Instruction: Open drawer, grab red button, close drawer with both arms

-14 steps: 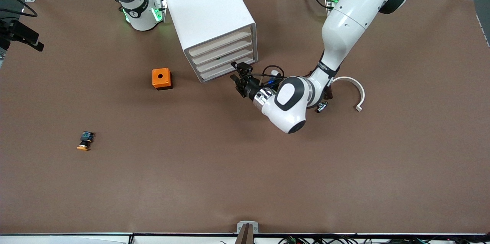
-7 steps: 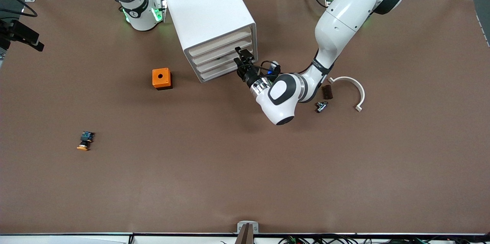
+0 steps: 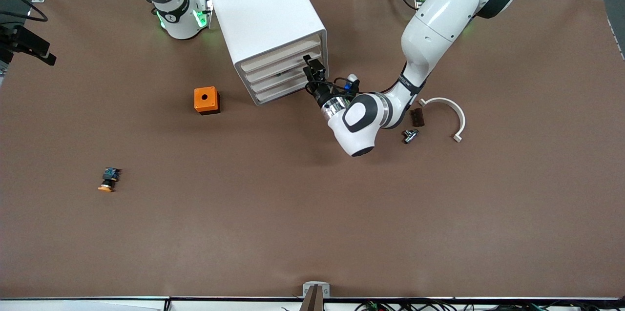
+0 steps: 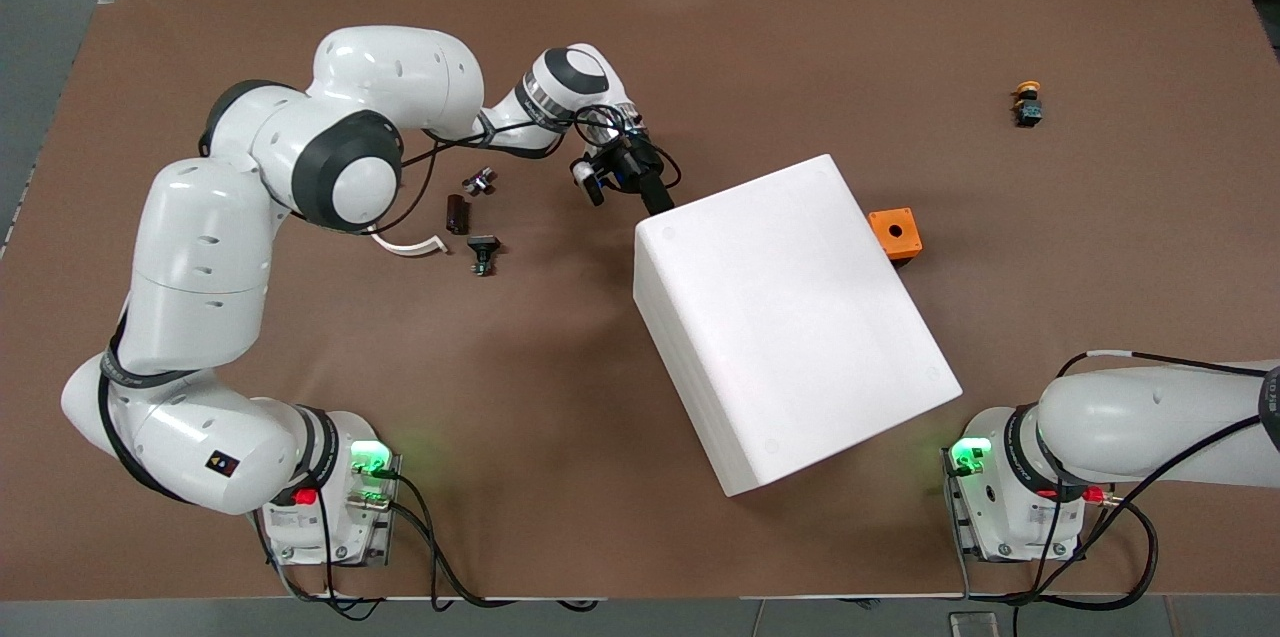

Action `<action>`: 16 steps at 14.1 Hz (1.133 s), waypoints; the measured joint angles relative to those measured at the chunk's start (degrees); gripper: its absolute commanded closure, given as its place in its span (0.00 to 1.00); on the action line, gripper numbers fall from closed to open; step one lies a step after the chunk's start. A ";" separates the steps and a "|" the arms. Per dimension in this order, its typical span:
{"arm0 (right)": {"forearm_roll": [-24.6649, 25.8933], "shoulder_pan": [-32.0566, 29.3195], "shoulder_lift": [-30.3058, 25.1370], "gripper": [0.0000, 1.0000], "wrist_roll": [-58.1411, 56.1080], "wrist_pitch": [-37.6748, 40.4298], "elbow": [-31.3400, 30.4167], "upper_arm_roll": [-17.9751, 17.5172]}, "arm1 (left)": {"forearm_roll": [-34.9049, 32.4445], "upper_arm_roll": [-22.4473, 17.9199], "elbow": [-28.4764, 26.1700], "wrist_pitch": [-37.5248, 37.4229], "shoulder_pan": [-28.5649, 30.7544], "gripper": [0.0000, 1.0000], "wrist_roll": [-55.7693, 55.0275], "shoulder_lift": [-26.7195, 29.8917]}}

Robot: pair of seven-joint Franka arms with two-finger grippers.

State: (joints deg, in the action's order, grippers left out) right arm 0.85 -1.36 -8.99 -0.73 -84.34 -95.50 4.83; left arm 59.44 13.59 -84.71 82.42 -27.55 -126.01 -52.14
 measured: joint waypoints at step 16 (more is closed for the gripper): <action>3.86 0.63 5.97 0.00 -0.04 -1.37 0.52 -0.57 | -0.19 0.00 -1.60 -0.51 -3.91 0.93 -2.58 -0.44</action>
State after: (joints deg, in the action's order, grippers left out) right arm 4.71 -0.73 -3.02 -0.77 -85.71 -94.98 4.26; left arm 59.25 13.58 -86.30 81.90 -31.46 -128.59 -52.58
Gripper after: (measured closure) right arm 0.000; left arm 0.912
